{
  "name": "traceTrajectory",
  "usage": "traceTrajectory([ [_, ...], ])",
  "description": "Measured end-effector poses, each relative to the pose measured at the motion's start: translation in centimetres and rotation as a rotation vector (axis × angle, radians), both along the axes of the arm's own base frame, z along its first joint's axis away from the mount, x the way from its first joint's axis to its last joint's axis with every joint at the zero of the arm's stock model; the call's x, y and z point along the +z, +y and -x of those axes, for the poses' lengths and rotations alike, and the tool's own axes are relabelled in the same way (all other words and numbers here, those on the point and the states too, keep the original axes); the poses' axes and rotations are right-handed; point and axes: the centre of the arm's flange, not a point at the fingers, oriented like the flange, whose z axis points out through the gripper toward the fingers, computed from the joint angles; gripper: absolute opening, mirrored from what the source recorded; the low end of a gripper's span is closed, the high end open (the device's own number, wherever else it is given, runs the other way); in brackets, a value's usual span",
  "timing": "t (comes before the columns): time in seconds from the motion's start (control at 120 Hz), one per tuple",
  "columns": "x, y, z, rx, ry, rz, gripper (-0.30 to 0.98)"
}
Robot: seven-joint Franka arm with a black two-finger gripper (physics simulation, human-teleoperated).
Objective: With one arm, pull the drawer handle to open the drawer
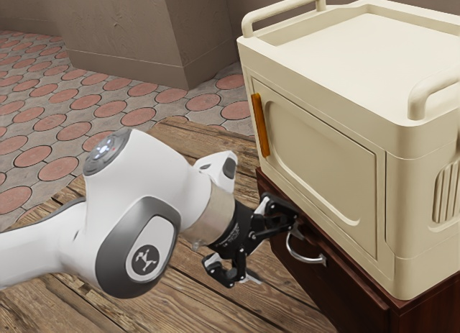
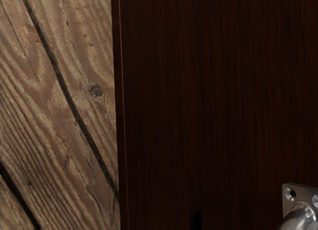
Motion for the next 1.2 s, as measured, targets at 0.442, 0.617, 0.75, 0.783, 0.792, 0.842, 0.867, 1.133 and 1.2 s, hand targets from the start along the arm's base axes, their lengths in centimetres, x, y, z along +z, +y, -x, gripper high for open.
traceTrajectory([
  [0.442, 0.4, 0.6, 2.2, 0.018, 0.009, -0.011, 0.68],
  [0.617, 0.8, 0.8, 3.3, 0.034, 0.003, -0.001, 0.68],
  [0.75, 0.7, 0.1, 4.7, -0.005, 0.001, -0.046, 0.68],
  [0.783, 0.8, 0.3, 4.9, -0.006, 0.001, -0.048, 0.68],
  [0.792, 0.7, 0.3, 5.0, -0.006, 0.001, -0.049, 0.68],
  [0.842, 0.8, 0.6, 5.3, -0.004, 0.003, -0.055, 0.68],
  [0.867, 0.8, 0.8, 5.5, -0.003, 0.003, -0.053, 0.68],
  [1.133, 0.3, 1.2, 6.1, -0.006, 0.021, -0.063, 0.68],
  [1.2, 0.1, 1.2, 6.4, -0.006, 0.024, -0.071, 0.68],
])
